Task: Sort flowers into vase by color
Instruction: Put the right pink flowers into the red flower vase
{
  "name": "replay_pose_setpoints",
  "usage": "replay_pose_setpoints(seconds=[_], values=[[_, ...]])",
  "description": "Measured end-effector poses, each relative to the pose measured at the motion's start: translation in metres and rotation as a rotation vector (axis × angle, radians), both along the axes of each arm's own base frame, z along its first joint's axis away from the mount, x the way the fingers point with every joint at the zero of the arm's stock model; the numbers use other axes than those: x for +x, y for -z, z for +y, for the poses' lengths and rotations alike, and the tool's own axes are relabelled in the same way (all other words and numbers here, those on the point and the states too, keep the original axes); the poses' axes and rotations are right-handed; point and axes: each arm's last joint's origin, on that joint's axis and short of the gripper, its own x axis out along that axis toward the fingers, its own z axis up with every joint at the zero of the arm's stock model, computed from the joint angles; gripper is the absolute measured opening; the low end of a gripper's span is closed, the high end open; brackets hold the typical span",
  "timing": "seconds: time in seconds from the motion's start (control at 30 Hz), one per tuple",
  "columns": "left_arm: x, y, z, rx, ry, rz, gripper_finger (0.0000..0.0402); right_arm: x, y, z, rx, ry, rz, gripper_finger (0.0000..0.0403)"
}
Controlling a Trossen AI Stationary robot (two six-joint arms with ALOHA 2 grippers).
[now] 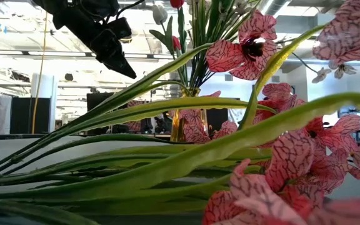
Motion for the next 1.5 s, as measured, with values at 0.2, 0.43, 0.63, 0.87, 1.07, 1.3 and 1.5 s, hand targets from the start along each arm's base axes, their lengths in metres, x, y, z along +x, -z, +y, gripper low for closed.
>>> replay_pose_setpoints(seconds=[0.2, 0.43, 0.63, 0.87, 1.07, 1.3, 1.5], values=[[0.0, 0.0, 0.0, -0.001, 0.0, 0.003, 0.0143, 0.021, 0.035, 0.012, -0.088, -0.18, 0.104, 0.0234], [0.0, 0.0, 0.0, -0.001, 0.0, 0.004, 0.0143, 0.037, 0.078, 0.021, -0.173, -0.356, 0.268, 0.0234], [0.0, 0.0, 0.0, 0.006, 0.007, 0.006, 0.0143, 0.034, 0.111, 0.015, -0.276, -0.397, 0.395, 0.0234], [0.0, 0.0, 0.0, 0.007, 0.008, 0.008, 0.0143, 0.029, 0.127, -0.001, -0.401, -0.422, 0.393, 0.0215], [0.0, 0.0, 0.0, 0.001, 0.003, 0.005, 0.0143, 0.024, 0.135, -0.011, -0.366, -0.433, 0.341, 0.0194], [0.0, 0.0, 0.0, -0.016, -0.01, 0.0, 0.0143, 0.014, 0.152, -0.02, -0.373, -0.452, 0.327, 0.018], [0.0, 0.0, 0.0, -0.022, -0.015, -0.001, 0.0143, 0.014, 0.156, -0.02, -0.381, -0.457, 0.303, 0.0159]])
